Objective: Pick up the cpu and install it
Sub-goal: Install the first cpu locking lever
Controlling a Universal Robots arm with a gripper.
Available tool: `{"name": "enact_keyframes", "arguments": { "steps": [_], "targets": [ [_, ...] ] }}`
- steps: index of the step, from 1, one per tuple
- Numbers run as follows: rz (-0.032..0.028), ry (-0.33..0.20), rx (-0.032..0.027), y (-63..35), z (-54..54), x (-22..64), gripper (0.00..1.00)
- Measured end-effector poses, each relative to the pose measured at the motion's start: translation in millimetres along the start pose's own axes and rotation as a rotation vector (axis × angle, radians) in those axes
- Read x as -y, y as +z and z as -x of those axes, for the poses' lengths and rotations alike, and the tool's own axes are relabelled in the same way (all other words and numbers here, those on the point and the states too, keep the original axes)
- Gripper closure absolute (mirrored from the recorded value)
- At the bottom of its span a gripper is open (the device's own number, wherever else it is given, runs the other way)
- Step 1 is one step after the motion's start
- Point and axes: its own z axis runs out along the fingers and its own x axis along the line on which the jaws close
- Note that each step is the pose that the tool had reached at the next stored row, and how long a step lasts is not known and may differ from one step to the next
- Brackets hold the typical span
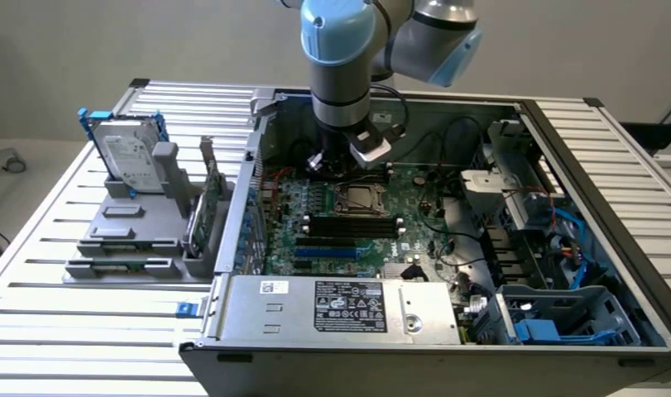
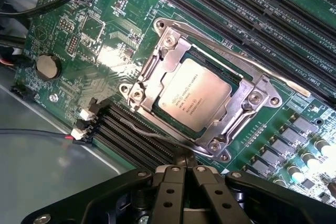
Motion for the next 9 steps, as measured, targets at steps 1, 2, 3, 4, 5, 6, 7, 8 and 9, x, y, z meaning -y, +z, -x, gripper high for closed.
{"name": "enact_keyframes", "arguments": {
  "steps": [1,2,3,4,5,6,7,8,9],
  "targets": [
    [0.0001,0.0,-0.0001,0.2,-0.3,-0.1,0.89],
    [0.0002,0.001,-0.0002,0.3,-0.5,-0.1,0.89],
    [0.0003,0.001,-0.0005,0.3,-0.7,-0.1,0.89],
    [0.0005,0.002,-0.0005,0.3,-0.8,0.0,0.89],
    [0.0005,0.002,-0.0007,0.4,-0.9,0.0,0.89],
    [0.0005,0.002,-0.0008,0.4,-0.9,0.1,0.89],
    [0.0006,0.003,-0.0009,0.3,-1.0,0.1,0.89],
    [0.0006,0.003,-0.0011,0.2,-1.1,0.2,0.89],
    [0.0006,0.003,-0.0014,-0.1,-1.1,0.3,0.89]
  ]
}}
